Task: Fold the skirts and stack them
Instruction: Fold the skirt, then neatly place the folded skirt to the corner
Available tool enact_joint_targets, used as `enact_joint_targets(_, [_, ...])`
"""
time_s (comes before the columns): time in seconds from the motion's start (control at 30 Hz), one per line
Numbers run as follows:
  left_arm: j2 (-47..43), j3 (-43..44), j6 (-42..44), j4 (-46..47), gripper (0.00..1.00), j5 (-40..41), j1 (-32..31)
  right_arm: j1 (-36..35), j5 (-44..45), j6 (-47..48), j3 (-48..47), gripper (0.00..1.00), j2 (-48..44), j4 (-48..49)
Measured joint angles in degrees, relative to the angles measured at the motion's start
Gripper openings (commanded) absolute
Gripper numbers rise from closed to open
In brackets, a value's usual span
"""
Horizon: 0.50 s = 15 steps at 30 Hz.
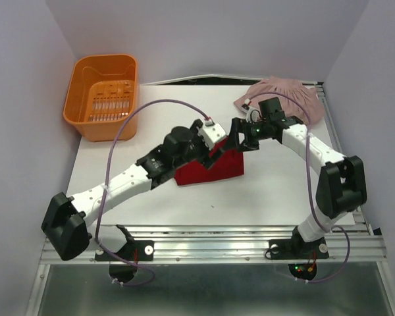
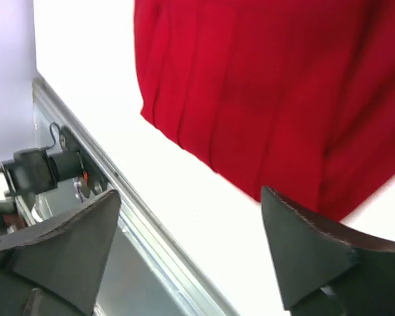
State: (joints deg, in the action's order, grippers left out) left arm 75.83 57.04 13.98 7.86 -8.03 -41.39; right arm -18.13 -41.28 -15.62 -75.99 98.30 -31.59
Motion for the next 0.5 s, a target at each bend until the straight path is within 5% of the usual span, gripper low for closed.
enact_joint_targets(0.13, [-0.7, -0.4, 7.9, -2.6, 0.9, 8.4, -10.4, 1.9, 6.1, -2.6, 6.1, 1.0, -6.4, 1.6])
enact_joint_targets(0.5, [10.7, -0.7, 15.3, -5.9, 0.9, 15.2, -15.4, 8.8, 12.3, -10.4, 19.7, 1.0, -6.4, 6.5])
